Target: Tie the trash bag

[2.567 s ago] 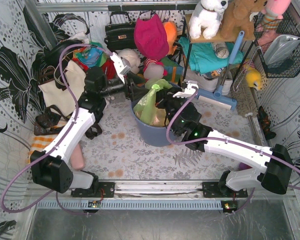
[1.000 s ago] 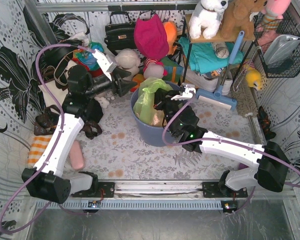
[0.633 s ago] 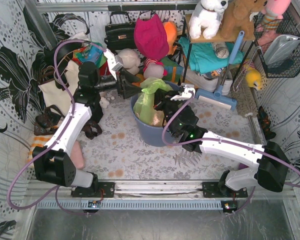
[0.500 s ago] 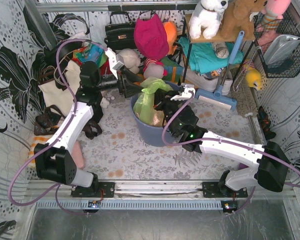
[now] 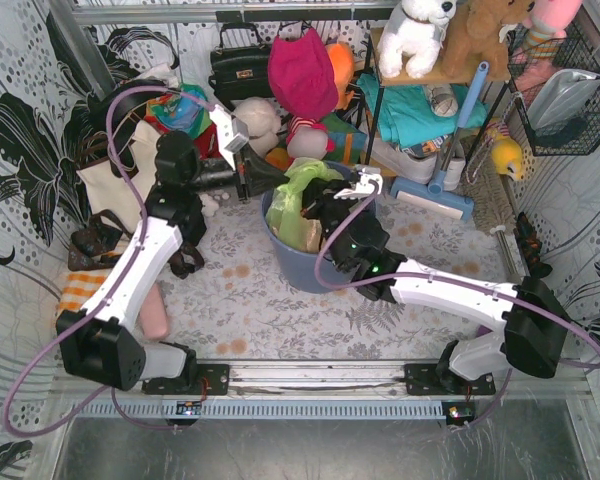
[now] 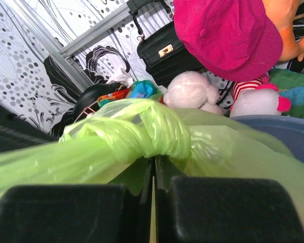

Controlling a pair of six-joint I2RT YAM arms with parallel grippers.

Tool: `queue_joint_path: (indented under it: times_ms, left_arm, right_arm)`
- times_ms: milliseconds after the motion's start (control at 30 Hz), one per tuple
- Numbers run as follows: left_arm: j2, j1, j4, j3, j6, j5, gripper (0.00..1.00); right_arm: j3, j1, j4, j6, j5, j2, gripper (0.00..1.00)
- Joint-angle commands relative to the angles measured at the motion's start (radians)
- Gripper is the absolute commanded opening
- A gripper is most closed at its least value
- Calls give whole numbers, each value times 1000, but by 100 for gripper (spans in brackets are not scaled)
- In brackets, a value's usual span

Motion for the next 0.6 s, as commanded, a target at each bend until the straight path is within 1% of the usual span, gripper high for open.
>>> queue_joint_path:
  times_ms: [0,233,333,433,567]
  left_arm:
    - [-95,-3,-3,-56,19,-32,2]
    - [-159,-68,-38,-119,16,-74,2]
    - [-167,-106,-92,-127,42,-102,2]
    - [-174,-137,-130,-132,56,-117,2]
    - [-188,-171,-148,-145,58,-128,2]
  right_arm:
    - [53,-8,100,-41,25,47,0]
    - [75,-33,176,-57,10,98,0]
    - [67,-43,222,-53,-11,102,0]
    - [44,-57,273,-29,-63,99,0]
    - [-10,-87,361,52,-179,89,0]
